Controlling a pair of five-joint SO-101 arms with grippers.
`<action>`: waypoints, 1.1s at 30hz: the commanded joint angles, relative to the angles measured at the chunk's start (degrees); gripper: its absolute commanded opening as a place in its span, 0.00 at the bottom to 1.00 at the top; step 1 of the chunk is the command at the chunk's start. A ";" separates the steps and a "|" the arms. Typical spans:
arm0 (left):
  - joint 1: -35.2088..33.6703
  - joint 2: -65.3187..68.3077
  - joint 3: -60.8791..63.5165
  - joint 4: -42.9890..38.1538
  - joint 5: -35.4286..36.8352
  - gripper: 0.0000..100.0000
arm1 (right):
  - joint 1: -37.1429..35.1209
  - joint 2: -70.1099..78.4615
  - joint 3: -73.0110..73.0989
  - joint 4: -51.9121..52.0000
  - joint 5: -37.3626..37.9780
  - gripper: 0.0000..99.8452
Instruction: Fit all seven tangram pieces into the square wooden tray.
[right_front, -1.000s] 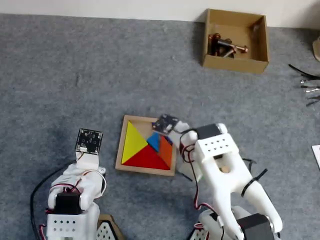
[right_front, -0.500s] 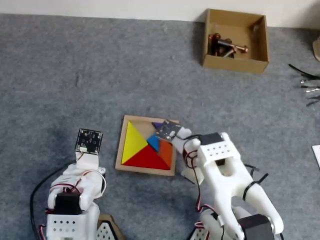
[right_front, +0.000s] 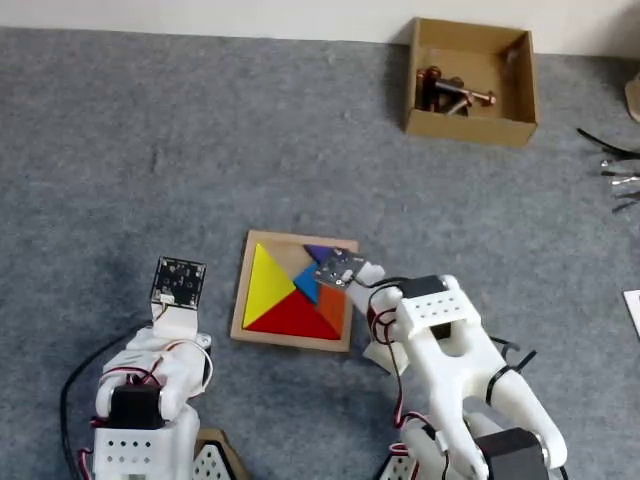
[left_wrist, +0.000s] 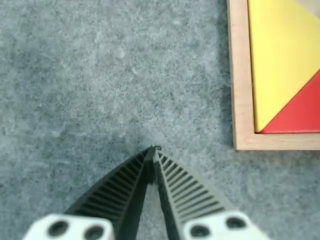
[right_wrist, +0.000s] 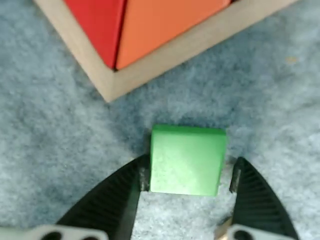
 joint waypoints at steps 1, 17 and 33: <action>-0.48 -0.31 1.10 0.26 -0.26 0.01 | 0.66 -2.33 -0.66 -0.66 0.26 0.25; -0.48 -0.31 1.10 0.26 -0.26 0.01 | 0.66 -2.33 -0.66 -0.84 -3.96 0.00; -0.48 -0.31 1.10 0.26 -0.26 0.01 | 0.31 -2.42 -13.76 -0.31 -14.42 0.01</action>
